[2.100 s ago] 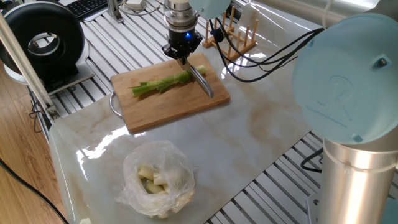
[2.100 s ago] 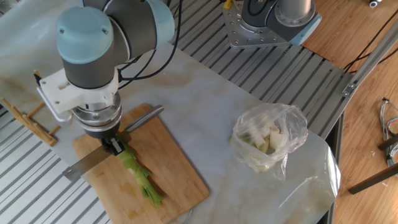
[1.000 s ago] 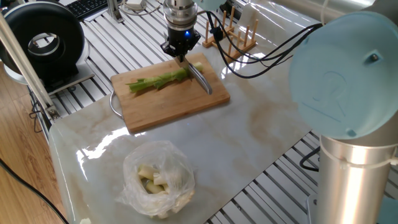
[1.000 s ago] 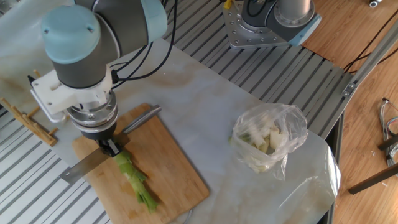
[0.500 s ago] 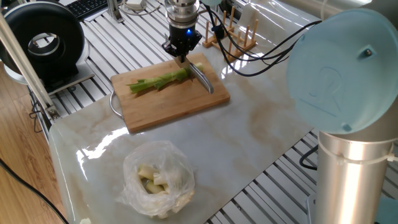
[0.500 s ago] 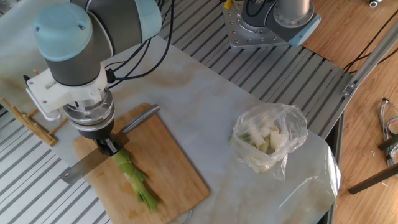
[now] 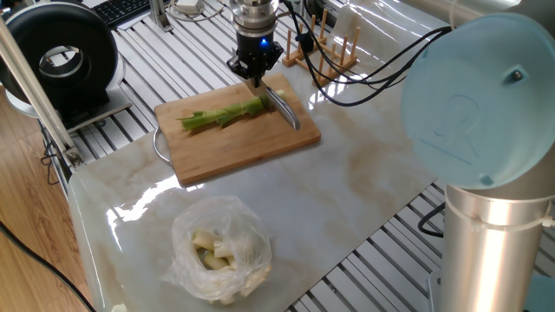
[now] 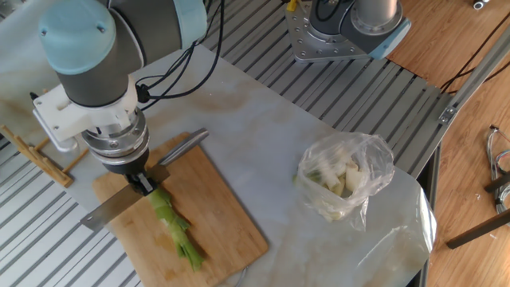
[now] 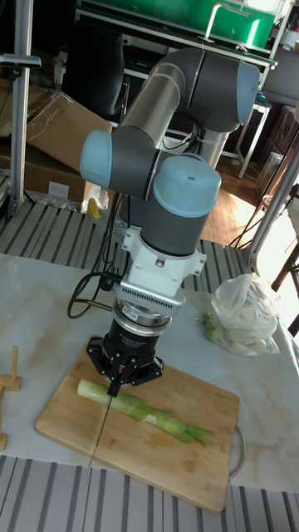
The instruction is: Chop the scallions
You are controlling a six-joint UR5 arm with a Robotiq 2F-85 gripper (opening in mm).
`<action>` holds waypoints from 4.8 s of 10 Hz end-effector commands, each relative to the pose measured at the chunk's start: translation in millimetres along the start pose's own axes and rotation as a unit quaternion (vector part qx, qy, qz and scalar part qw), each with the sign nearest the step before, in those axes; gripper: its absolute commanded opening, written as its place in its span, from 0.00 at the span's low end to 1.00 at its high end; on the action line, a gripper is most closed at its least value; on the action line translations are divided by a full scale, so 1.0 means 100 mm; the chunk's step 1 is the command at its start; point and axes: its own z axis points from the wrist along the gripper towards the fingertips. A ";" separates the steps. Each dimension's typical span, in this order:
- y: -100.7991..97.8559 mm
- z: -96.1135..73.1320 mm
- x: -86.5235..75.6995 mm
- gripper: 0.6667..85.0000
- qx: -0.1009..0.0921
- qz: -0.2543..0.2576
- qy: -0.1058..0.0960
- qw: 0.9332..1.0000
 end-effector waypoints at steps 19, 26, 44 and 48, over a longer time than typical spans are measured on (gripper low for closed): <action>0.05 0.11 0.00 0.00 0.007 0.013 -0.022 1.000; 0.12 0.09 0.05 0.00 0.005 0.020 -0.015 1.000; 0.11 0.13 -0.29 0.00 -0.001 0.012 -0.036 0.999; 0.11 0.04 -0.34 0.00 -0.002 0.014 -0.033 0.999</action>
